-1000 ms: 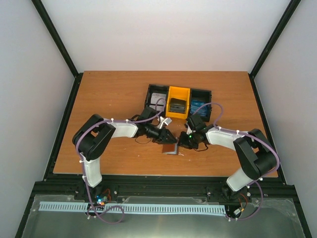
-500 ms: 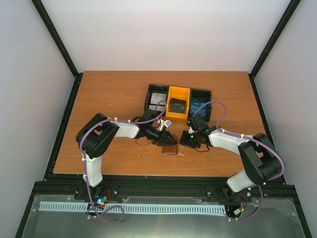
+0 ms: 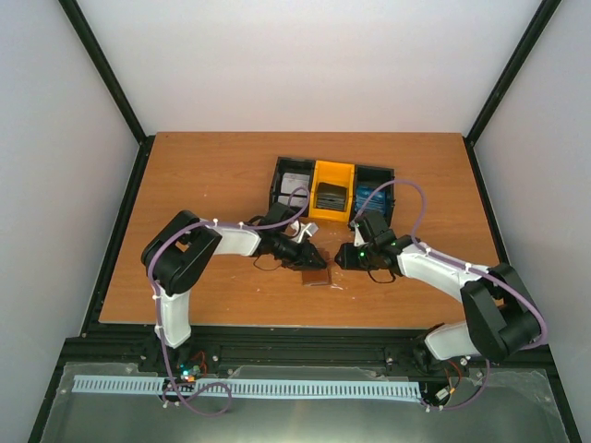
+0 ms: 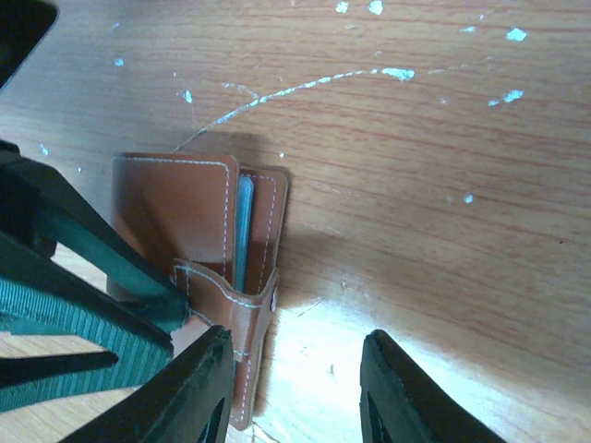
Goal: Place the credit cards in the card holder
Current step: Close the card holder at the center of the board.
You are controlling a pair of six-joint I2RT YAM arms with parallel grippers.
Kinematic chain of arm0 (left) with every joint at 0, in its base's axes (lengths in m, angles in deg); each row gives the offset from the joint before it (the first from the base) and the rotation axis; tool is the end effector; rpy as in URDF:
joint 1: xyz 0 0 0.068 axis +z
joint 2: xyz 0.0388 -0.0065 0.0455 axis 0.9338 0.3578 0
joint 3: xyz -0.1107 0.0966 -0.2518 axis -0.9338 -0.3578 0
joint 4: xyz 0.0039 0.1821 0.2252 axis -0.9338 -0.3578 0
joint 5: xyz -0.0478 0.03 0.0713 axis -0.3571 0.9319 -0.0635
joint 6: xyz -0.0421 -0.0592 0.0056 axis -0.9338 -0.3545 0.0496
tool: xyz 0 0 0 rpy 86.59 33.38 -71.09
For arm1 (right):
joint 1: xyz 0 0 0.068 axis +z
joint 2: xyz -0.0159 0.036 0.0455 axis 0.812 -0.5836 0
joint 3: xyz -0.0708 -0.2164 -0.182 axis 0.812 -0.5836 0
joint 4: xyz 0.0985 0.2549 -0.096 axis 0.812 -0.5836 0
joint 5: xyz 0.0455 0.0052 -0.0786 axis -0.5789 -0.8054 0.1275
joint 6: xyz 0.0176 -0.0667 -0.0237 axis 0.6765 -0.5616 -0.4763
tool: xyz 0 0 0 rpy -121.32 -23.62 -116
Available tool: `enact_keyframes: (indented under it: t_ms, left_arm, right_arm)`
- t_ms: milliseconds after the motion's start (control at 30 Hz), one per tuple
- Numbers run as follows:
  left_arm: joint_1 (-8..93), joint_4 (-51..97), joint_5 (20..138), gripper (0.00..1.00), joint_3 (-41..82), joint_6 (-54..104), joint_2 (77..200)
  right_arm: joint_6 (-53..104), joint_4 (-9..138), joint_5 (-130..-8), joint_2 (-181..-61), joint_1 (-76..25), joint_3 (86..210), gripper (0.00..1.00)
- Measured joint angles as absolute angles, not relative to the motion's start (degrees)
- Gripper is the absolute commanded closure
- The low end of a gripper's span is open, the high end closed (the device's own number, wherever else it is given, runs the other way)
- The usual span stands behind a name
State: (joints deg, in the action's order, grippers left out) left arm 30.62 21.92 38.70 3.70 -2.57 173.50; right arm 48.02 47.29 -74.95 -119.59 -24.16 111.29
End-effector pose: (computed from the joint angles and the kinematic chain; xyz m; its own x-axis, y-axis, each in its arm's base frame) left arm 0.2798 -0.2797 0.0939 -0.9712 0.2301 -0.0626 0.1756 0.5127 -0.8404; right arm 0.2407 0.1562 0.1458 -0.9330 0.0075 -0.3598 -0.1594 0.8878 0.4318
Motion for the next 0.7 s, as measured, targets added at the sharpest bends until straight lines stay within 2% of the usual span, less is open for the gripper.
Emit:
enact_keyframes:
  t_ms: [100,300,467,600,700]
  left_arm:
    - [30.49,20.50,40.17,0.77,4.38,-2.39,173.48]
    - [30.38,19.04,41.85,0.62,4.97,-2.31,172.30]
    - [30.44,18.62,42.14,0.58,5.06,-3.51,169.59]
    - [30.40,18.49,42.20,0.48,5.58,-5.41,167.34]
    - [30.40,17.51,43.80,0.45,5.97,-6.90,165.00]
  right_arm:
    - [46.84,46.63,-75.01,-119.62,-24.16,111.46,0.61]
    - [46.18,43.59,-75.28,-123.77,-24.16,114.96,0.60]
    - [46.95,40.71,-75.21,-123.59,-24.16,116.27,0.59]
    - [48.09,39.22,-76.48,-122.70,-24.10,117.23,0.58]
    - [48.83,38.59,-77.70,-121.80,-23.49,118.00,0.58]
